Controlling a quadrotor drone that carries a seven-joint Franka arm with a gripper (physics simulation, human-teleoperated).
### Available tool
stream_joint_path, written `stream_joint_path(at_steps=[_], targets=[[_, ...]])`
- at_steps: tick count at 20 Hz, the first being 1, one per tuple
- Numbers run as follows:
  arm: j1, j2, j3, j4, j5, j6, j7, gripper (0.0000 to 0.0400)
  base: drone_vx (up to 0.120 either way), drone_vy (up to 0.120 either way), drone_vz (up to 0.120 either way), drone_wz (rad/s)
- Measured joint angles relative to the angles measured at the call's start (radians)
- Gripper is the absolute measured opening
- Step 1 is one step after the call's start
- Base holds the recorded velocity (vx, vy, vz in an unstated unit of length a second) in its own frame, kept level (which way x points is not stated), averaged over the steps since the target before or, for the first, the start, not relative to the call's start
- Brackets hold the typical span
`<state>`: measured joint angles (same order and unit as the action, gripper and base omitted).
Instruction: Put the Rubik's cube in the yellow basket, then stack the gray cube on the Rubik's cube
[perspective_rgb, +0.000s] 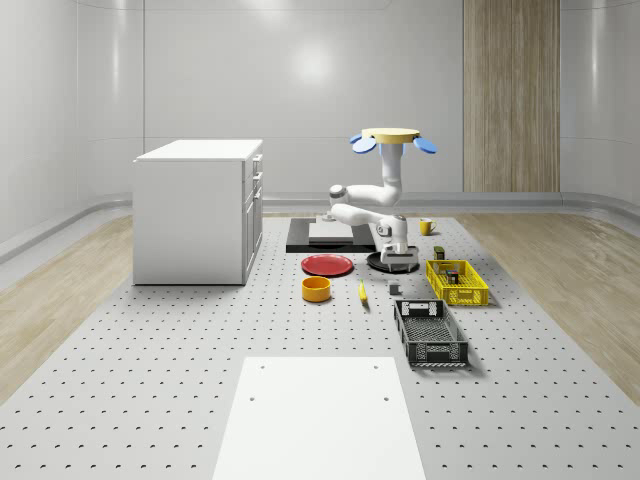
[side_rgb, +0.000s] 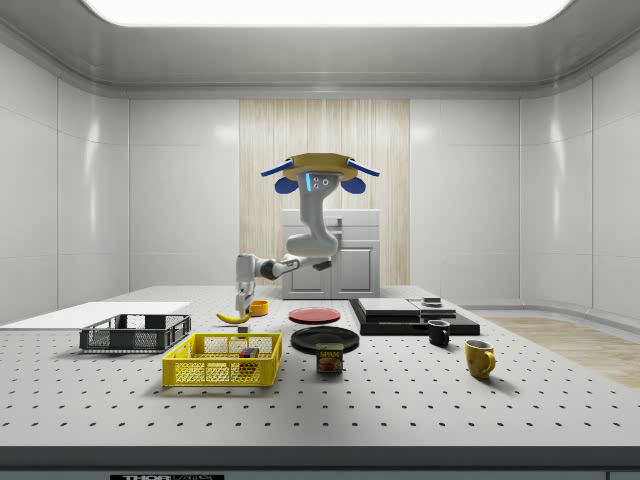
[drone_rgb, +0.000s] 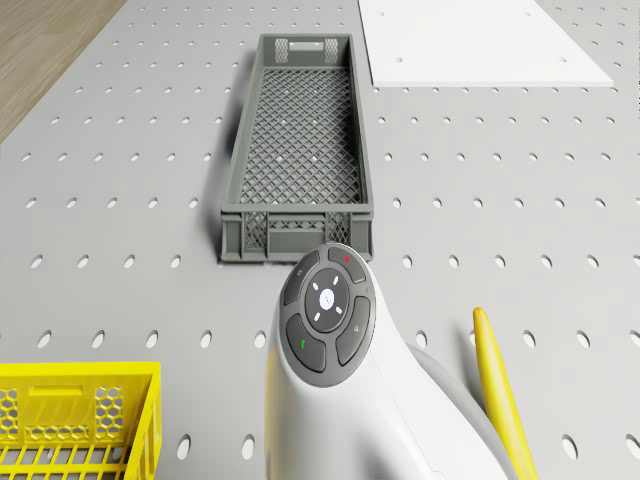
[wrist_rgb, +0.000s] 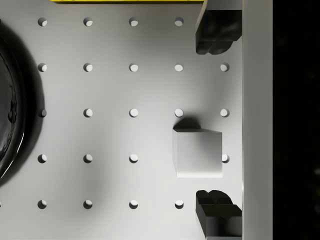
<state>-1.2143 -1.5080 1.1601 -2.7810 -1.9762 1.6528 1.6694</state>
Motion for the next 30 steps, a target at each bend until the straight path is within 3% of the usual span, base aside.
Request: stream_joint_path(at_steps=[5, 30], targets=[[0.001, 0.002, 0.000, 0.000, -0.001, -0.002, -0.001, 0.0400, 0.000, -0.112, -0.064, 0.000], [-0.051, 0.050, -0.128, 0.097, -0.129, 0.043, -0.010, 0.0400, 0.000, 0.000, 0.000, 0.000]])
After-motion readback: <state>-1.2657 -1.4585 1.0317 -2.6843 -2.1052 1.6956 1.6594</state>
